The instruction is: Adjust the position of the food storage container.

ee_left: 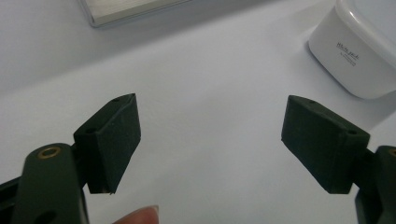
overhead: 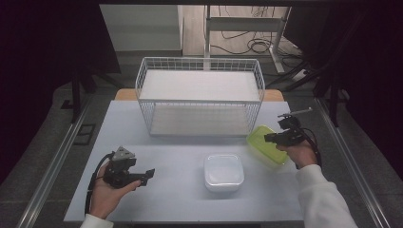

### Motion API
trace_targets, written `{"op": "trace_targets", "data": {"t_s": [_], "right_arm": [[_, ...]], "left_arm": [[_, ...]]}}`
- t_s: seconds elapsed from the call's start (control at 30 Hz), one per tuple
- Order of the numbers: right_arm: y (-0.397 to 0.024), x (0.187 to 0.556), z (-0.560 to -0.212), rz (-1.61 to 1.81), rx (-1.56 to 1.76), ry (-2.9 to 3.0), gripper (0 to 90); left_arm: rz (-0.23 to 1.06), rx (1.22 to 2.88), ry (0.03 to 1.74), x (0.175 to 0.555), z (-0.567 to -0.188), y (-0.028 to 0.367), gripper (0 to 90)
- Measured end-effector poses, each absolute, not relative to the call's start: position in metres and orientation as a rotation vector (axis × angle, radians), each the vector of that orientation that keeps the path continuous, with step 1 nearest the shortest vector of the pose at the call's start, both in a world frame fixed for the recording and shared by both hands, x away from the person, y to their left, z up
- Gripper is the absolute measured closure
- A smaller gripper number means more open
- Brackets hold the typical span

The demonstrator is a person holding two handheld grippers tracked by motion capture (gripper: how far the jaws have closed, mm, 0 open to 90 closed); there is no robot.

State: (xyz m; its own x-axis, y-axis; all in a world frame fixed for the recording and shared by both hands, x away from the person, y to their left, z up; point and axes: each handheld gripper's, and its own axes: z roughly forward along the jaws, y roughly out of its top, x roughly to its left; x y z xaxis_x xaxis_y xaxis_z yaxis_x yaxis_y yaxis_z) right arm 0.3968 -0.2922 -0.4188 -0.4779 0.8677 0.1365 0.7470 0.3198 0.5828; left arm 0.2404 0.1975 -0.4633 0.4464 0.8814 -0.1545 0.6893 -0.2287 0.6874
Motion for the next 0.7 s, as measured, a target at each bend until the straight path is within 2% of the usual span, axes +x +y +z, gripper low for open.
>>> {"op": "trace_targets", "data": {"t_s": [0.13, 0.7], "right_arm": [[-0.291, 0.409, -0.423, 0.855, 1.496, 2.392, 88.4], [-0.296, 0.486, -0.439, 0.895, 1.661, 2.291, 89.0]], "left_arm": [[0.341, 2.007, 1.312, 0.242, -0.466, 0.195, 19.7], [0.340, 2.046, 1.319, 0.252, -0.474, 0.198, 19.7]]}}
